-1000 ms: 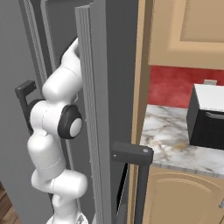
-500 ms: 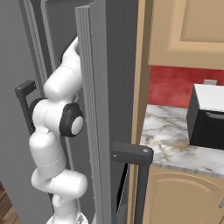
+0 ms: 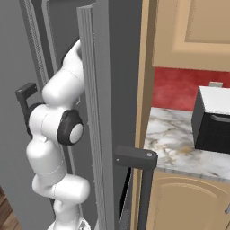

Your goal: Open the freezer door, pick up the ice cube tray from the freezer, and place it on the dining counter.

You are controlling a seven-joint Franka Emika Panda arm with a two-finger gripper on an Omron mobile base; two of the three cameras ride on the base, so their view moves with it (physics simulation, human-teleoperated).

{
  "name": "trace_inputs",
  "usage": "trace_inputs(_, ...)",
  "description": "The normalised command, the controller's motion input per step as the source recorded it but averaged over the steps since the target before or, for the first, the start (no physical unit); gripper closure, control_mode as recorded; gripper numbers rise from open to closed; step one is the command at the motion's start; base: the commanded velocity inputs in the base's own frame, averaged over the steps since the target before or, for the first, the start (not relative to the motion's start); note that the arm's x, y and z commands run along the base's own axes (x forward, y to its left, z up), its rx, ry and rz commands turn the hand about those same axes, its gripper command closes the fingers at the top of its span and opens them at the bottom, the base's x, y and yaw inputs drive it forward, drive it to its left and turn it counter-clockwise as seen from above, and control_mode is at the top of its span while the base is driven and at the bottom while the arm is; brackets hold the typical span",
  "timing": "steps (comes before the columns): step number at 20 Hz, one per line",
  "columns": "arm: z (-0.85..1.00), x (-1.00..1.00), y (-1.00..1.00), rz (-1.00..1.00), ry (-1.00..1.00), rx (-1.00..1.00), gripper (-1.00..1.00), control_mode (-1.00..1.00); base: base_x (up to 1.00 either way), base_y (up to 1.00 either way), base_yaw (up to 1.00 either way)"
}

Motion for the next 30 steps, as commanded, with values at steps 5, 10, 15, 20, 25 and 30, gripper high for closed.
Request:
trace_inputs(5, 0.04, -0.02, 0.0, -0.02, -0.18, 0.0, 1.0, -1.0, 0.0, 0.0, 0.0)
trace_inputs(10, 0.15, -0.03, 0.0, -0.02, -0.14, 0.0, 1.0, -1.0, 0.0, 0.0, 0.0)
trace_inputs(15, 0.23, -0.08, 0.0, 0.0, -0.01, 0.0, 1.0, -1.0, 0.0, 0.0, 0.0)
trace_inputs(20, 0.33, -0.42, 0.0, 0.0, 0.0, 0.0, 1.0, -1.0, 0.0, 0.0, 0.0)
trace_inputs(25, 0.31, -0.47, 0.0, 0.0, 0.0, 0.0, 1.0, -1.0, 0.0, 0.0, 0.0)
trace_inputs(30, 0.26, -0.64, 0.0, 0.0, 0.0, 0.0, 1.0, -1.0, 0.0, 0.0, 0.0)
